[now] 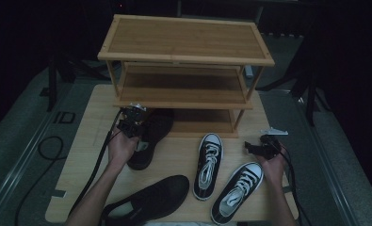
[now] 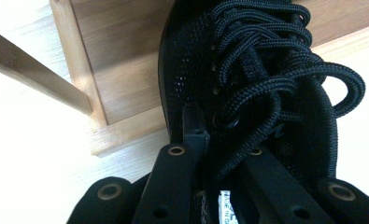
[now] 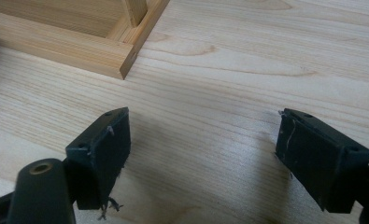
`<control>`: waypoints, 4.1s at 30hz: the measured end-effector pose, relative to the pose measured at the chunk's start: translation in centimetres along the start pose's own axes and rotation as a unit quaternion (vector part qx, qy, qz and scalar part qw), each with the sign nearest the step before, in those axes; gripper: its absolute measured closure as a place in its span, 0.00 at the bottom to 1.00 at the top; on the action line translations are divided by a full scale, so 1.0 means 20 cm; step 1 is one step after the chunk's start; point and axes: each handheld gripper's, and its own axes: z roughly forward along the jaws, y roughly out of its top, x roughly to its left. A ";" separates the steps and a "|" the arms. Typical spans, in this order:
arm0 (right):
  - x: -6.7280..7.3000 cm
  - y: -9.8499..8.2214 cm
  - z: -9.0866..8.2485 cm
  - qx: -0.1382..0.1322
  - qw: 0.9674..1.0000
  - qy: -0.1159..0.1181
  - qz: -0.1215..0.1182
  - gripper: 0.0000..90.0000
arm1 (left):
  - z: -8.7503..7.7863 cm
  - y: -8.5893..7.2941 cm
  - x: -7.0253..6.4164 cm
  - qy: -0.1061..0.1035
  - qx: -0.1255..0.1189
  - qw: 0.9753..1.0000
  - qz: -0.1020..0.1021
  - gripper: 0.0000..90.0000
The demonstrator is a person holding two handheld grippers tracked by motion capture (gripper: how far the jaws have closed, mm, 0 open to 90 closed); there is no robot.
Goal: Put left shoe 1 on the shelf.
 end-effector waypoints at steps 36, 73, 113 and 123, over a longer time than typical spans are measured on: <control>0.00 0.00 0.00 0.000 1.000 0.000 0.000 0.20 | -0.38 -0.35 0.16 -0.089 -0.092 0.991 0.040 0.79; 0.00 0.00 0.00 0.001 1.000 -0.001 -0.001 0.20 | -0.01 -0.70 0.03 -0.099 0.025 0.991 0.089 1.00; 0.00 0.00 0.00 0.000 1.000 0.000 -0.001 0.20 | 0.05 -0.36 -0.12 -0.079 -0.002 0.982 0.173 1.00; 0.00 0.00 0.00 0.000 1.000 0.000 -0.001 0.20 | 0.07 -0.38 -0.20 -0.094 0.000 0.976 0.196 0.99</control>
